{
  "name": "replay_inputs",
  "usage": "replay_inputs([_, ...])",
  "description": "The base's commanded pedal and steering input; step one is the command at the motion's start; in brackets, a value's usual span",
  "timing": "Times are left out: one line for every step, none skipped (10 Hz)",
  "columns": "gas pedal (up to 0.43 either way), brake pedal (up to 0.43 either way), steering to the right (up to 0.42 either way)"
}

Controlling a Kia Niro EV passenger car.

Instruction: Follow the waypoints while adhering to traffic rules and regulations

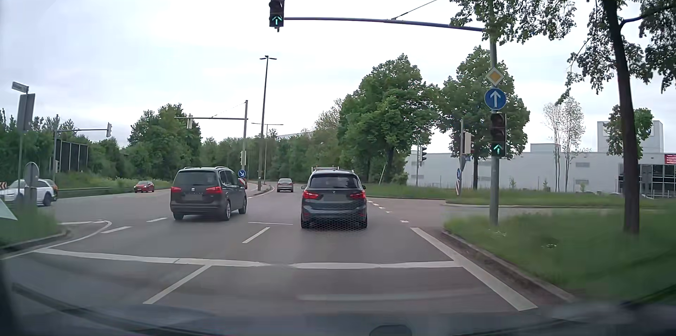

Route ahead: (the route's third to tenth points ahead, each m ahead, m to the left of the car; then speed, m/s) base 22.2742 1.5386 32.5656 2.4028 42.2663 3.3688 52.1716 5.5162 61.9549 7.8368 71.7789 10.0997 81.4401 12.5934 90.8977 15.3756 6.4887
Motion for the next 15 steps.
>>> replay_inputs([0.378, 0.0, -0.014])
replay_inputs([0.378, 0.0, -0.014])
replay_inputs([0.378, 0.0, -0.014])
replay_inputs([0.378, 0.0, -0.014])
replay_inputs([0.378, 0.0, -0.013])
replay_inputs([0.378, 0.0, -0.013])
replay_inputs([0.378, 0.0, -0.013])
replay_inputs([0.378, 0.0, -0.013])
replay_inputs([0.378, 0.0, -0.013])
replay_inputs([0.378, 0.0, -0.013])
replay_inputs([0.37, 0.0, -0.013])
replay_inputs([0.37, 0.0, -0.013])
replay_inputs([0.35, 0.0, -0.013])
replay_inputs([0.331, 0.0, -0.013])
replay_inputs([0.311, 0.0, -0.013])
